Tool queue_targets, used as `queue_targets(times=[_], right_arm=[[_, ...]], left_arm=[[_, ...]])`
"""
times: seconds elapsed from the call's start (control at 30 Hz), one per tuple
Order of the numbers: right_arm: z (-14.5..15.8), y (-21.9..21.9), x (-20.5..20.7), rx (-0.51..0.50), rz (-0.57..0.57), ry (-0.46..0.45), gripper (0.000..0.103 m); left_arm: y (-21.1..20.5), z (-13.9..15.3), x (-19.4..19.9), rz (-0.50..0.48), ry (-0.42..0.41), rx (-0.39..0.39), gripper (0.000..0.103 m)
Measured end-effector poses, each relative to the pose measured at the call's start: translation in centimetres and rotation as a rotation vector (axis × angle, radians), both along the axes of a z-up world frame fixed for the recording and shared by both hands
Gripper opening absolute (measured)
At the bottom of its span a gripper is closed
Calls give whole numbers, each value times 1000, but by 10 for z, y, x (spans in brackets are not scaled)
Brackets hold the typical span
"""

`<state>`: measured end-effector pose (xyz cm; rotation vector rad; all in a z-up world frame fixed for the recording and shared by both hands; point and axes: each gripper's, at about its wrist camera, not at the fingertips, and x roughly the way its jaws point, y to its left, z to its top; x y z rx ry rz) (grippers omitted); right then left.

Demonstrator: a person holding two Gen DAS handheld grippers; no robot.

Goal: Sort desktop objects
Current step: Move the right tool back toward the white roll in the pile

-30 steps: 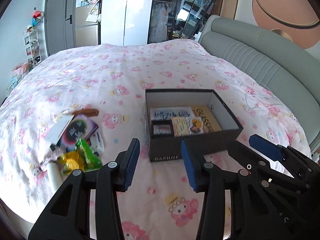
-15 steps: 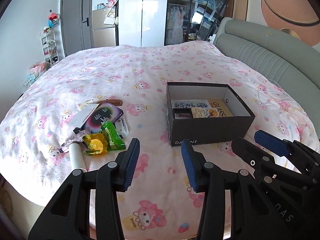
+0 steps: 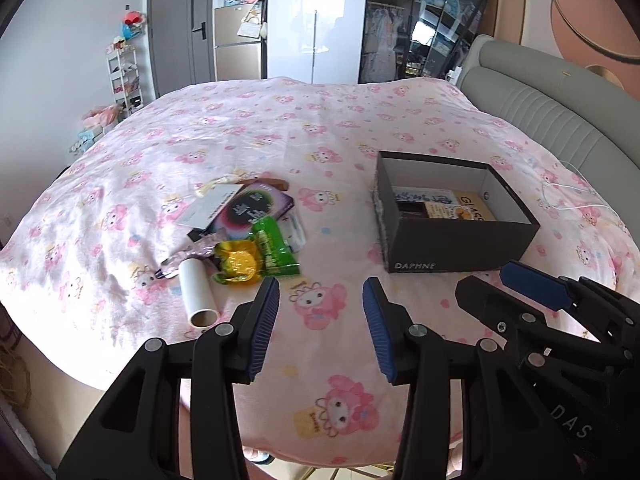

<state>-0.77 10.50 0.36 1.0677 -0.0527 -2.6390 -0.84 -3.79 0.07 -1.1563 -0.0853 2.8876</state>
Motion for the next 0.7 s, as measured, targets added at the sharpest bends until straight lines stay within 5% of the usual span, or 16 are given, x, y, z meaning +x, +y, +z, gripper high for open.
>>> queue_targets(times=[0.7], right_arm=[[-20,-117,-39,66,212,-16,43]], left_arm=[[-116,-25,-7,204,-12,60,44]])
